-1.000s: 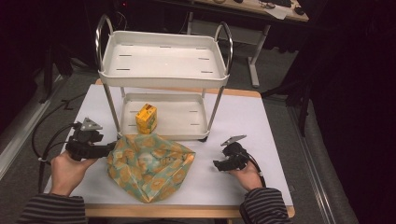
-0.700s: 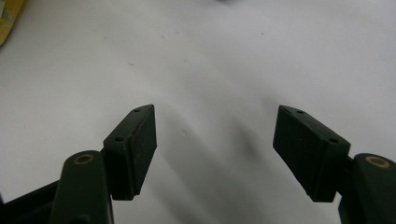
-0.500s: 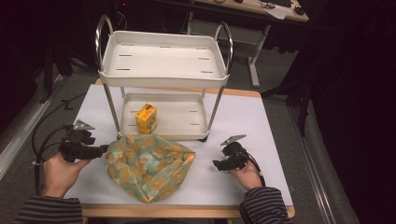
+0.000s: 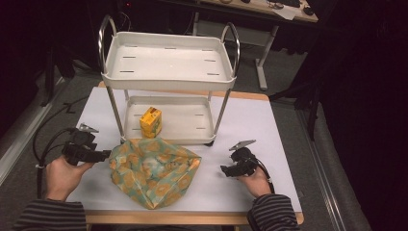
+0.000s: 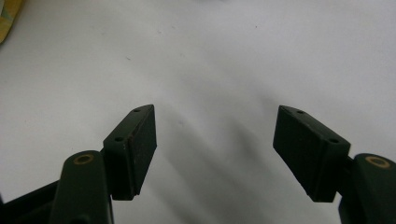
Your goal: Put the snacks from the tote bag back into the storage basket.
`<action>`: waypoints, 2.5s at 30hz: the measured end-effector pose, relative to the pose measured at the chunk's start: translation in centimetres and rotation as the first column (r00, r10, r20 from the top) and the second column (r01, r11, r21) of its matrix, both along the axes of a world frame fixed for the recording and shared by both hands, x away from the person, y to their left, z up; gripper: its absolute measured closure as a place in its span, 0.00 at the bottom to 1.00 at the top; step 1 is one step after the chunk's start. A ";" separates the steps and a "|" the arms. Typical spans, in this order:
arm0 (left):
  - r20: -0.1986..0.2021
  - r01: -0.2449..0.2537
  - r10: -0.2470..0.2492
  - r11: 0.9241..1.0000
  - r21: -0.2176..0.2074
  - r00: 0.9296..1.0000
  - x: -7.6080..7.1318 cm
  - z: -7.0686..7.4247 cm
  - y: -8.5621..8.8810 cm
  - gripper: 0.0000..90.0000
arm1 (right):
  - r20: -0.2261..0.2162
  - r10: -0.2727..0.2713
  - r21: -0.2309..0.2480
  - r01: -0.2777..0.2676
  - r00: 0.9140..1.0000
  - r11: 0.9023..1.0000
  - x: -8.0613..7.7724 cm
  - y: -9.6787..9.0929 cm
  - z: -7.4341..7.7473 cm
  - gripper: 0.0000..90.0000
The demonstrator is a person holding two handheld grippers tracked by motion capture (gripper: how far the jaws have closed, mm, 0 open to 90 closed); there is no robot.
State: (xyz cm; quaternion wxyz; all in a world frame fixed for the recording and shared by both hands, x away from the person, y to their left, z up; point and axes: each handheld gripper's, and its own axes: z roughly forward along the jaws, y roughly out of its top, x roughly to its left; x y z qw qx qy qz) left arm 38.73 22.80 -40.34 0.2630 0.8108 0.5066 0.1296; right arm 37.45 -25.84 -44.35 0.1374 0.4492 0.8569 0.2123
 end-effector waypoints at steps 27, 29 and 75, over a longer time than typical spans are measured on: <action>-0.120 -0.021 0.024 0.999 0.025 0.993 2.4 -1.8 0.4 0.43 | -0.018 -0.029 -0.010 0.029 0.999 1.000 -1.0 -0.9 -0.2 0.34; -0.126 -0.019 0.022 0.999 0.028 0.992 2.4 -1.9 0.3 0.42 | -0.020 -0.029 -0.014 0.028 0.999 1.000 -1.0 -0.9 -0.2 0.34; -0.243 0.014 0.011 0.995 0.103 0.970 3.0 -3.4 -0.3 0.41 | -0.051 -0.063 -0.031 0.061 0.997 0.998 -0.8 -1.2 -0.5 0.33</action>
